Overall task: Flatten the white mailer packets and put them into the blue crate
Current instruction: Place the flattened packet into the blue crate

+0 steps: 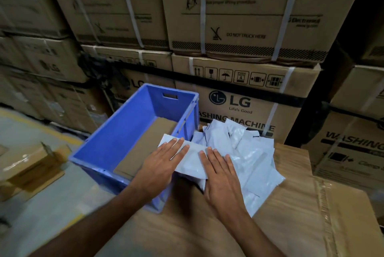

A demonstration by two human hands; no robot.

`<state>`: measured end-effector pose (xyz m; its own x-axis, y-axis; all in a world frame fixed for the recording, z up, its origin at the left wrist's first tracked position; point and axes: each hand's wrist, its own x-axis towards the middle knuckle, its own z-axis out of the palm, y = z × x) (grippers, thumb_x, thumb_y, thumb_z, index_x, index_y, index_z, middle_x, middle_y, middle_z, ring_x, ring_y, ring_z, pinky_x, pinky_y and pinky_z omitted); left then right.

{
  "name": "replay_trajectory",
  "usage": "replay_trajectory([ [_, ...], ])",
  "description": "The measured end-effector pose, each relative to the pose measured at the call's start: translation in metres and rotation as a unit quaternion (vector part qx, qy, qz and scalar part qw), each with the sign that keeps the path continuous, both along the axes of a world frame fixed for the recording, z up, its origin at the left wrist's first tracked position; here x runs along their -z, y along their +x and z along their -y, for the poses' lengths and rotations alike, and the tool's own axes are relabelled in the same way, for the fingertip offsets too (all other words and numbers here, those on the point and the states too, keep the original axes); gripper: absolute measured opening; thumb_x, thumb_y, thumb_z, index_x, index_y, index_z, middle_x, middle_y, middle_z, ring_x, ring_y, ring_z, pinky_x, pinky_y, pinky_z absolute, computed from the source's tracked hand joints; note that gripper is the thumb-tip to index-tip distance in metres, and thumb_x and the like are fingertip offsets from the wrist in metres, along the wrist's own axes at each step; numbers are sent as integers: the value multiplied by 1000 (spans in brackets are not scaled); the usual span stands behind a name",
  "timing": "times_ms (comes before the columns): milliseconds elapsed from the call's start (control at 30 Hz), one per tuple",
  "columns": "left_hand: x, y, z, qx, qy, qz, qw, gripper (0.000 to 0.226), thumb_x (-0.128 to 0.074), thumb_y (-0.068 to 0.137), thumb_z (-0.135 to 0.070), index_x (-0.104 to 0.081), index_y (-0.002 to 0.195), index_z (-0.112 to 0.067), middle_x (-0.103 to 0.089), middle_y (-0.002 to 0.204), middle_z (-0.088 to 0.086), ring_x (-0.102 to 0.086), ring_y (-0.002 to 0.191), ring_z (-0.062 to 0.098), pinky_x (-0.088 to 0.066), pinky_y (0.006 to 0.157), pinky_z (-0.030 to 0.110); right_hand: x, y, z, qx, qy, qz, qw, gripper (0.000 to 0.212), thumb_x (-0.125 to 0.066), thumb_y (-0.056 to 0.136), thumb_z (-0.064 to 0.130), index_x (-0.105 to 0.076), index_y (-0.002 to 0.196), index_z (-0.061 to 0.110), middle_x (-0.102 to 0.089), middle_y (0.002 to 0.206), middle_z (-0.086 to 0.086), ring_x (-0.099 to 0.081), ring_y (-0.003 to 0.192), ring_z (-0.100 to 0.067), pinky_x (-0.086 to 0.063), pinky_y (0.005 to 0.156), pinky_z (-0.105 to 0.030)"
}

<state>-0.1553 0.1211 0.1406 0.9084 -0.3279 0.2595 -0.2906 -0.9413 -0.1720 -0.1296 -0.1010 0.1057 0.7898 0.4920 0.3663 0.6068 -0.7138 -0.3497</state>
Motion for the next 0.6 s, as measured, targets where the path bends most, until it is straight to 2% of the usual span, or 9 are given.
replay_trajectory([
  [100,-4,3,-39,7,6,11,1000,74,-33,75,-5,-51,146,-7,-49,152,16,-52,136,35,-32,113,43,-12,5,-36,-3,-1,10,1000,72,-41,77,18,-51,148,14,-50,153,-8,-48,141,-26,-23,118,-47],
  [167,-6,5,-68,11,-2,14,1000,73,-35,76,-6,-50,147,-10,-50,151,14,-53,135,33,-38,111,41,-16,7,-64,-6,-3,15,1000,73,-41,76,18,-52,148,15,-51,152,-8,-49,141,-26,-22,118,-47],
  [267,-9,3,-113,13,-17,14,1000,74,-33,74,-3,-56,144,-12,-54,149,12,-57,132,31,-51,101,41,-20,4,-110,-3,4,16,1000,71,-54,76,11,-53,146,16,-52,151,-8,-51,138,-25,-22,118,-43],
  [333,-12,3,-146,18,-14,13,1000,74,-31,73,-3,-60,141,-13,-56,147,11,-59,130,30,-53,99,42,-24,0,-142,1,2,14,1000,67,-48,78,13,-55,145,16,-54,149,-8,-53,137,-24,-23,117,-41],
  [400,-14,5,-182,24,3,4,1000,79,-28,69,-2,-60,141,-14,-55,147,11,-58,131,30,-52,101,42,-26,-3,-174,7,-17,12,1000,67,-43,78,13,-56,144,16,-56,147,-8,-54,136,-23,-25,116,-41],
  [500,-13,14,-231,44,44,-27,998,85,-23,65,0,-61,140,-14,-56,146,13,-57,131,34,-40,110,41,-22,-10,-220,26,-37,-7,999,65,-52,78,10,-58,142,15,-58,145,-9,-56,133,-23,-33,118,-40],
  [567,-12,24,-257,65,77,-48,994,82,-23,68,0,-63,138,-15,-58,145,12,-58,130,35,-37,111,40,-18,-15,-246,44,-42,-31,998,66,-40,78,14,-59,141,15,-59,144,-9,-58,132,-23,-40,116,-43],
  [600,-13,29,-267,80,91,-58,991,81,-23,70,0,-63,138,-15,-58,144,11,-58,130,35,-41,111,42,-16,-18,-257,50,-46,-40,997,67,-36,78,15,-59,141,16,-59,144,-9,-58,131,-23,-40,114,-45],
])
